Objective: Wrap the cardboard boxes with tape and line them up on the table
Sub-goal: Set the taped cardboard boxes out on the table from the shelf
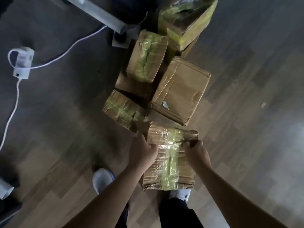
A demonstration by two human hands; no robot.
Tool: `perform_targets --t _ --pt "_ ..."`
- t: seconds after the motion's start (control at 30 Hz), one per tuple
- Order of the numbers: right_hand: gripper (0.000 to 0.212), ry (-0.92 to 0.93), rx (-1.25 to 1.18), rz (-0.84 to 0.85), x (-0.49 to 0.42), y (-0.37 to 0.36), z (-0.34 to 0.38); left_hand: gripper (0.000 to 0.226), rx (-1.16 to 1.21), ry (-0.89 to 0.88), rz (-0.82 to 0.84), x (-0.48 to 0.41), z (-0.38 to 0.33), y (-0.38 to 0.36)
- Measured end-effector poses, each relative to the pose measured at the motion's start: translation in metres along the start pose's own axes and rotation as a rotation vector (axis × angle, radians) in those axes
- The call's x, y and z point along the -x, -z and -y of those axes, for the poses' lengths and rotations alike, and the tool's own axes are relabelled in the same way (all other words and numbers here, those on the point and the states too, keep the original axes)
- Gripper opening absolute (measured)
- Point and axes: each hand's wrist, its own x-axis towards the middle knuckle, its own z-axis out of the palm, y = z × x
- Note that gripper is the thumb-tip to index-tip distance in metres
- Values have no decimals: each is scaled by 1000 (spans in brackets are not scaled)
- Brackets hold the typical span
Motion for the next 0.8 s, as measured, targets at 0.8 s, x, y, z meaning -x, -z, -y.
perform_targets --t 0.8 --pt "46 90 70 -4 -48 7 35 58 -44 -106 78 -88 -55 -10"
